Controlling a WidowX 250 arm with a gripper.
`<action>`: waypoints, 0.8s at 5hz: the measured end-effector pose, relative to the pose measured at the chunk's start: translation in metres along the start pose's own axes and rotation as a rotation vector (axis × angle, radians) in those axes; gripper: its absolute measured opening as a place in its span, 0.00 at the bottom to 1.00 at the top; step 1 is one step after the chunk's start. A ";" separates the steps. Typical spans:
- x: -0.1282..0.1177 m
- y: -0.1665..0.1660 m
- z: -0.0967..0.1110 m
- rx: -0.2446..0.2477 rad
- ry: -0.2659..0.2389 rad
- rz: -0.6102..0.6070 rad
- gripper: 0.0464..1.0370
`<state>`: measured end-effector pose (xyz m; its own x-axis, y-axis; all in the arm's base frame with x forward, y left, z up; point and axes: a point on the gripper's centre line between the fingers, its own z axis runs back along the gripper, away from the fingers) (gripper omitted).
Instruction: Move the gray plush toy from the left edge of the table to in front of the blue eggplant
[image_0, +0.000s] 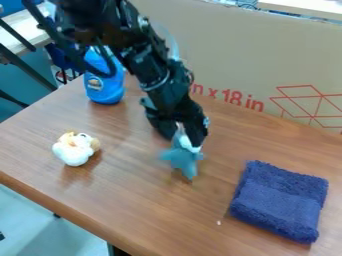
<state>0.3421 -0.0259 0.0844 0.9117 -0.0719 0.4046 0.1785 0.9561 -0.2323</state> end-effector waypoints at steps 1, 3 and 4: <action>0.001 -0.001 0.013 0.049 0.033 -0.002 0.96; 0.006 -0.019 0.046 0.289 0.282 0.007 0.96; -0.009 -0.022 0.046 0.368 0.378 0.043 0.96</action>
<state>0.3128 -0.0328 0.1267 0.9973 -0.0627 0.0381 0.0581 0.9920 0.1117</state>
